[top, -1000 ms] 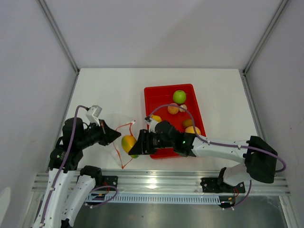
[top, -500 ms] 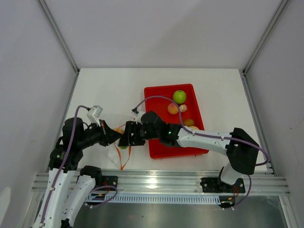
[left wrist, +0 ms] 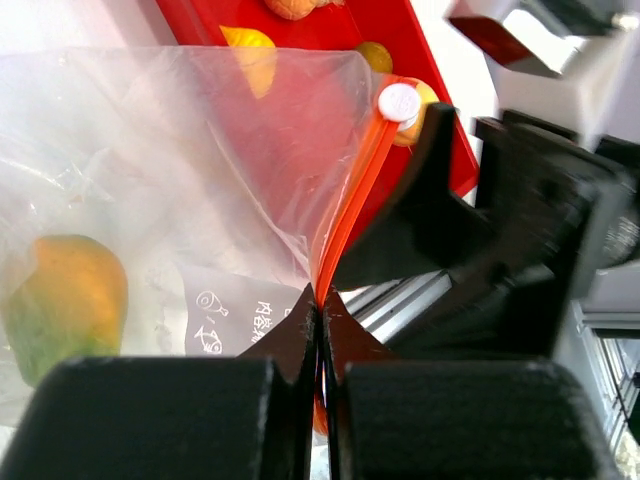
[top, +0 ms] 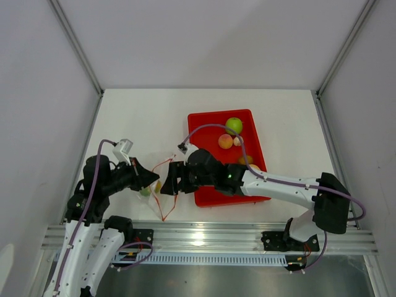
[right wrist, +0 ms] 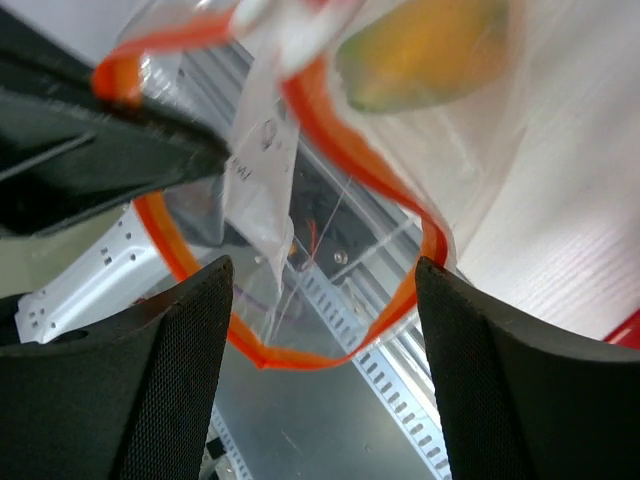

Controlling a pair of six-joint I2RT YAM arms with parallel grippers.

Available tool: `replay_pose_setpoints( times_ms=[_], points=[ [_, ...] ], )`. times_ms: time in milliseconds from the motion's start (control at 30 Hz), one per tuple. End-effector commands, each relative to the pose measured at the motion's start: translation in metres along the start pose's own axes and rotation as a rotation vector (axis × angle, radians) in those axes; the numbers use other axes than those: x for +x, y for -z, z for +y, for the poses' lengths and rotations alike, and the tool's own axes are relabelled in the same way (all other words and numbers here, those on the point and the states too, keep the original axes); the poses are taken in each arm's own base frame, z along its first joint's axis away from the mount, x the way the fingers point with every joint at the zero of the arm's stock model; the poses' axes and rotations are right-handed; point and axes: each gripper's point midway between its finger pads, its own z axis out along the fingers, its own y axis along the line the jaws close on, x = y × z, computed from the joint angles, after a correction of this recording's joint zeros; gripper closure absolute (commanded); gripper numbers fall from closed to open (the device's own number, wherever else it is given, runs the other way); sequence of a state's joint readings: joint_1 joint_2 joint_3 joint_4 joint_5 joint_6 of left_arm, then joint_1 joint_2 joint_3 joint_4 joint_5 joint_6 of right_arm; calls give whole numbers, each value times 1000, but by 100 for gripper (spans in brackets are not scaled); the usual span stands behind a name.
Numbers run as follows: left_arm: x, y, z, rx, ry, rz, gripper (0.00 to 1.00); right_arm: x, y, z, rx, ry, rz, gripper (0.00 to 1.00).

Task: Place the food in the zip-top bag and seal the zipper
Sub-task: Place the fake fruit in the zipper food storage bag, then pick up the fake fruit from the bin.

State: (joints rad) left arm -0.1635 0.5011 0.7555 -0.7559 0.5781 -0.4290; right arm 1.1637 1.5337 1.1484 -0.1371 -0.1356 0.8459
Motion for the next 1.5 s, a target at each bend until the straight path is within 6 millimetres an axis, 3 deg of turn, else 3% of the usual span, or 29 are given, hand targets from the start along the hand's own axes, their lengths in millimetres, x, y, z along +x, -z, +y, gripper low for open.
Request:
replay_pose_setpoints(
  times_ms=[0,200,367,400,433,467,567,600,633,700,733,933,1033,1233,1467],
  points=[
    [-4,-4,-2,16,21,-24,99,1,20,2,49,70,-29,26],
    [-2,-6,0,14,39,-10,100,-1,50,15,57,139,-52,26],
    [-4,-5,-2,17,37,-23,100,-24,87,22,89,184,-142,25],
    [-3,-5,-2,21,32,-21,99,-29,94,13,133,198,-170,25],
    [-3,-5,-1,19,28,-21,100,-34,100,8,159,199,-193,23],
    [-4,-4,-3,19,25,-24,99,-40,112,2,180,197,-230,12],
    [-6,-2,-4,20,11,-26,100,-67,137,-39,314,141,-332,1],
    [-8,-1,-7,27,1,-31,100,-68,140,-60,367,124,-330,1],
    [-10,0,-8,32,-4,-35,99,-84,150,-85,431,80,-371,1],
    [-10,0,-12,53,-9,-36,99,-92,159,-119,504,41,-394,1],
    [-10,0,-12,56,-8,-34,100,-105,169,-139,549,6,-432,1],
    [-5,-4,-7,51,-3,-41,99,-133,186,-215,725,-110,-480,1],
    [-5,-4,-6,48,12,-49,99,-126,184,-243,805,-156,-419,1],
    [-1,-11,-13,105,68,8,99,-94,177,-275,889,-232,-358,1],
    [7,-15,-6,94,112,-4,99,-74,192,-292,1002,-313,-365,0]
  ],
)
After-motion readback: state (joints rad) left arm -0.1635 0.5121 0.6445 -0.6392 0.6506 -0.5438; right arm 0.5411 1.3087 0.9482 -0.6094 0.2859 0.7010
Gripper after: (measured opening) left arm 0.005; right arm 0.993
